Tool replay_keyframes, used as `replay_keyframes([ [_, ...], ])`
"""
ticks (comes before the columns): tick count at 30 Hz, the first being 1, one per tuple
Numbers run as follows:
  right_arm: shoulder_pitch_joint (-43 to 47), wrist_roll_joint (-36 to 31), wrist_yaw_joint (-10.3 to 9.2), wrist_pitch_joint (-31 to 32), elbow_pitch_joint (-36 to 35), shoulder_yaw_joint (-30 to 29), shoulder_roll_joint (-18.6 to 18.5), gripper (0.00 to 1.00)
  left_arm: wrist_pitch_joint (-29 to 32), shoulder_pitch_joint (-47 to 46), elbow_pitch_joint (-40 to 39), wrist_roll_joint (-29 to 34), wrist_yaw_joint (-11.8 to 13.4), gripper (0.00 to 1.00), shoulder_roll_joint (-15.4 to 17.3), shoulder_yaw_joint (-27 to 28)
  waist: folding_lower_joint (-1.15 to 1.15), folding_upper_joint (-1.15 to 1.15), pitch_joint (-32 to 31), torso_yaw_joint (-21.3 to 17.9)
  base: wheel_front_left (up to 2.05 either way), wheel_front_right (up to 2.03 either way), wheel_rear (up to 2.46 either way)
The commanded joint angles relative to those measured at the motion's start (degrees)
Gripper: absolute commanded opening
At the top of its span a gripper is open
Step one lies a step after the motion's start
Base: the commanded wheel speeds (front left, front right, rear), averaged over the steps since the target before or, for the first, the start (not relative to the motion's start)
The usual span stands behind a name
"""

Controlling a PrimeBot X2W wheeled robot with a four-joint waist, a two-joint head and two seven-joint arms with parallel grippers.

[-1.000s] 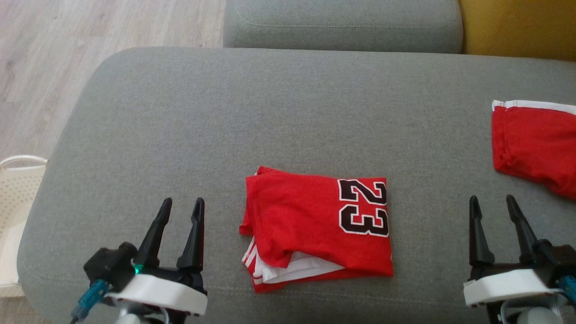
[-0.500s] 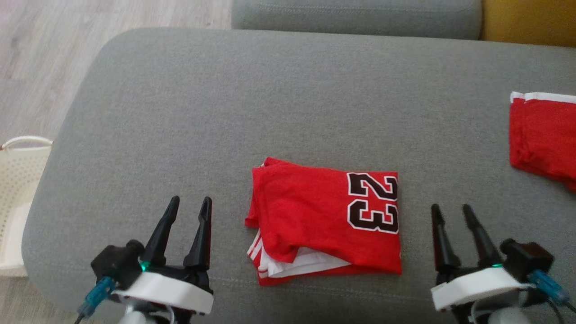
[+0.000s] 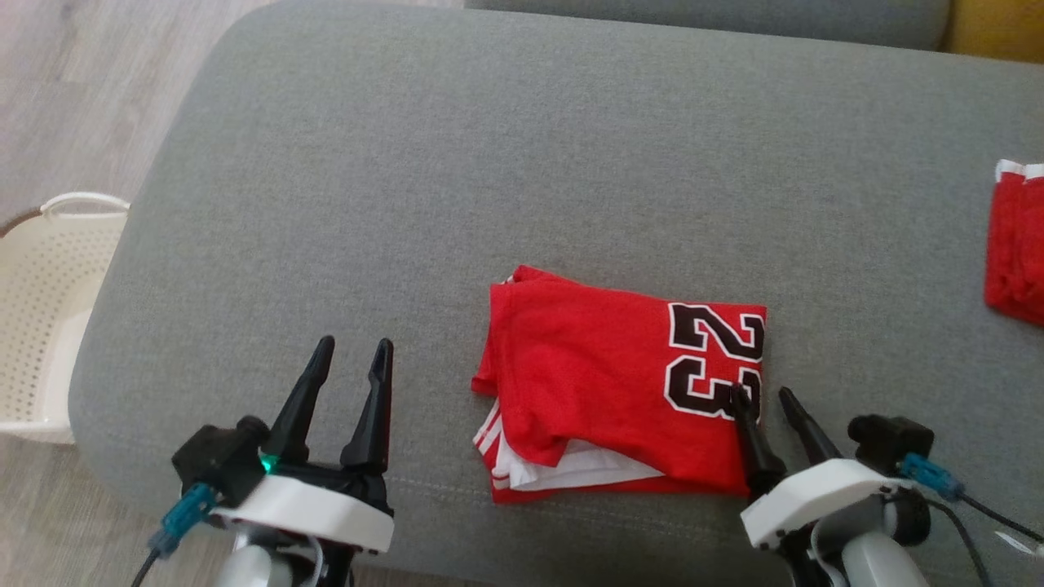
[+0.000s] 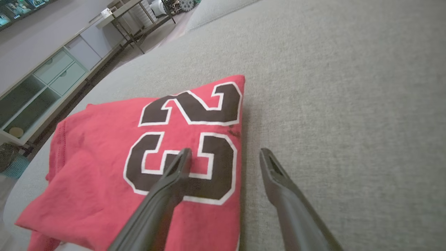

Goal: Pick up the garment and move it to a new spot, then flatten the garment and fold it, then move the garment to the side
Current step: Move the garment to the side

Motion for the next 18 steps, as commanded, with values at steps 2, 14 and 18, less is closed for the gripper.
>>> replay_keyframes([
  [2, -3.0, 1.2, 0.26, -0.5, 0.3, 2.2, -0.1, 1.0, -0.7, -2.6, -1.6, -0.2, -0.2, 1.0, -0.1, 1.5, 0.0, 0.0, 0.4, 0.4, 0.0, 0.0, 0.0],
  [14, -8.2, -0.1, 0.26, -3.6, 9.7, 6.2, -0.1, 0.0, -0.7, -3.1, -1.5, -0.1, -0.2, 1.0, -0.1, 1.7, 0.0, 0.0, 0.6, -0.5, 0.0, 0.0, 0.0],
  [18, -10.4, -6.7, 0.26, -5.5, 10.6, 5.4, -0.3, 0.0, -0.7, -2.9, -1.7, -0.2, -0.2, 1.0, -0.1, 1.6, 0.0, 0.0, 0.1, -2.3, 0.0, 0.0, 0.0],
])
